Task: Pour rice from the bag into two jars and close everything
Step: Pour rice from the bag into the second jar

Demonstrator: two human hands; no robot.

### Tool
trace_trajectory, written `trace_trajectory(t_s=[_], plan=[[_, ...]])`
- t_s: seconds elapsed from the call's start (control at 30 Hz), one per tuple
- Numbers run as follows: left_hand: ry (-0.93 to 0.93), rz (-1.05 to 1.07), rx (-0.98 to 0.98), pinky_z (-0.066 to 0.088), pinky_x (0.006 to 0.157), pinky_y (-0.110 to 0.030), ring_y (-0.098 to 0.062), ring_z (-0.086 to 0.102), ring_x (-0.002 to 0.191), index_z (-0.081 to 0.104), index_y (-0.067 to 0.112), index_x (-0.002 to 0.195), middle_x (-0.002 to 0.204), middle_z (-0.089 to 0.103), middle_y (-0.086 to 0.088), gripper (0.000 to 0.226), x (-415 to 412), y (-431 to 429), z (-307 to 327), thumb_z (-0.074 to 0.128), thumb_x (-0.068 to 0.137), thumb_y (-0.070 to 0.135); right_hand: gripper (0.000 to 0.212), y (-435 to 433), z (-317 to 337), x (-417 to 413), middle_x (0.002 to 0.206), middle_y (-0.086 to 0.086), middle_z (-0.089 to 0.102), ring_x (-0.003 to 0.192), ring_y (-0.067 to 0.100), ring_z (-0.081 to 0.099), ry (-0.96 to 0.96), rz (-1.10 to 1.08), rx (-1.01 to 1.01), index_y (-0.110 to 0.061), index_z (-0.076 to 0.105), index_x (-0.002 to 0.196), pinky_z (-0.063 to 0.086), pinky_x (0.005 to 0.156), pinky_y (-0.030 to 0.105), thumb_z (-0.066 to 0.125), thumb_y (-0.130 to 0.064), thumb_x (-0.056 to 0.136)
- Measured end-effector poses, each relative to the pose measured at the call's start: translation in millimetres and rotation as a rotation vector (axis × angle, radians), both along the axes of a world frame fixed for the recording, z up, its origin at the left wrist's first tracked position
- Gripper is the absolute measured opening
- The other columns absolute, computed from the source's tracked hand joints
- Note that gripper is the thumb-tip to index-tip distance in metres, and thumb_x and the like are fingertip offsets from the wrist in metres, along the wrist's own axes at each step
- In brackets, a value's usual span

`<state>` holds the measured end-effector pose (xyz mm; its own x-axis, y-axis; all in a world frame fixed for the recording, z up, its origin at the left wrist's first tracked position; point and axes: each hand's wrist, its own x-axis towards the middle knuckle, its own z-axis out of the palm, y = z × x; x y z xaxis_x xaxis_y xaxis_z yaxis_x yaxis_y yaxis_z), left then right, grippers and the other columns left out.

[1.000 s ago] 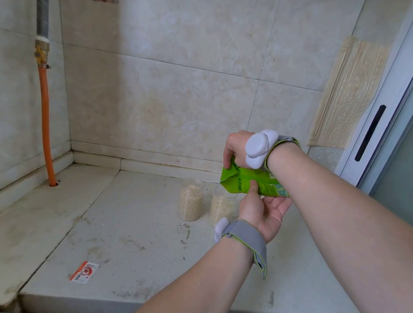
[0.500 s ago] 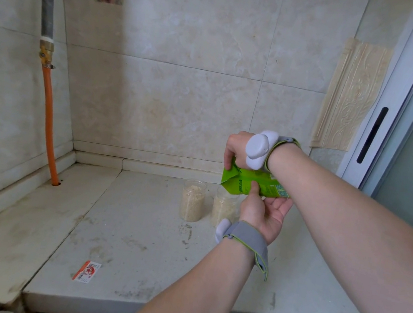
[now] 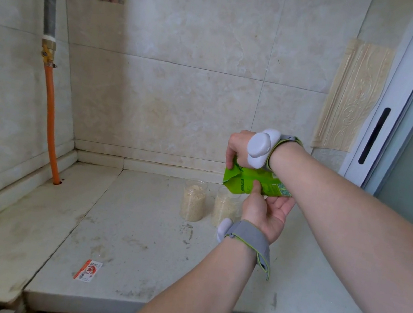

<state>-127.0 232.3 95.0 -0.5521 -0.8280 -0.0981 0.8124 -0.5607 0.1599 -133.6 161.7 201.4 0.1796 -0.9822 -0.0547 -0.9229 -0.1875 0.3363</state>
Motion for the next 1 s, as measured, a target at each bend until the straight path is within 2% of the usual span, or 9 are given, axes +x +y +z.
trace_trajectory(t_s=[0.2,0.4,0.67,0.87,0.93,1.0], plan=[[0.009,0.006,0.023,0.054,0.04,-0.036,-0.025,0.067,0.045,0.047,0.005,0.064,0.055,0.068,-0.014,0.048,1.1,2.0,1.5,0.037,0.102,0.032,0.045,1.7,-0.2,0.6,0.108,0.009,0.07,0.074,0.021,0.057,0.007,-0.006,0.0,-0.022,0.074,0.105,0.036,0.045,0.017,0.044,0.002,0.081],[0.005,0.009,0.007,0.055,0.044,-0.037,-0.025,0.068,0.048,0.049,0.004,0.07,0.058,0.069,-0.015,0.045,-0.4,-0.1,0.3,0.036,0.103,0.033,0.045,2.4,0.8,0.8,0.108,0.009,0.07,0.075,0.022,0.057,0.003,-0.007,-0.005,-0.021,0.075,0.104,0.035,0.045,0.018,0.044,0.002,0.081],[0.004,0.0,0.006,0.055,0.043,-0.037,-0.024,0.068,0.047,0.051,0.003,0.068,0.057,0.069,-0.014,0.048,-0.6,1.0,0.2,0.036,0.102,0.033,0.045,4.3,2.1,1.7,0.109,0.009,0.07,0.076,0.02,0.057,0.0,-0.003,0.006,-0.021,0.075,0.105,0.037,0.046,0.018,0.045,0.003,0.08],[-0.003,0.002,0.01,0.055,0.042,-0.037,-0.025,0.068,0.047,0.049,0.004,0.066,0.057,0.069,-0.014,0.048,-1.7,0.8,-0.6,0.037,0.102,0.032,0.045,7.6,2.3,0.7,0.092,0.004,0.062,0.075,0.02,0.056,-0.006,-0.004,0.0,-0.021,0.074,0.105,0.035,0.044,0.018,0.045,0.003,0.081],[-0.003,-0.002,0.0,0.056,0.043,-0.036,-0.024,0.069,0.048,0.053,0.002,0.072,0.059,0.069,-0.015,0.047,-1.9,0.6,-1.1,0.036,0.103,0.033,0.045,7.2,2.4,0.8,0.091,0.004,0.063,0.075,0.02,0.056,-0.004,-0.006,0.008,-0.02,0.074,0.105,0.035,0.043,0.018,0.044,0.003,0.08],[-0.001,-0.005,0.004,0.055,0.042,-0.036,-0.024,0.068,0.047,0.053,0.002,0.069,0.058,0.069,-0.014,0.049,-1.8,0.1,-1.0,0.036,0.103,0.033,0.046,5.8,2.4,0.2,0.095,0.006,0.066,0.076,0.021,0.057,-0.013,-0.006,0.01,-0.02,0.075,0.105,0.035,0.044,0.018,0.044,0.003,0.08]])
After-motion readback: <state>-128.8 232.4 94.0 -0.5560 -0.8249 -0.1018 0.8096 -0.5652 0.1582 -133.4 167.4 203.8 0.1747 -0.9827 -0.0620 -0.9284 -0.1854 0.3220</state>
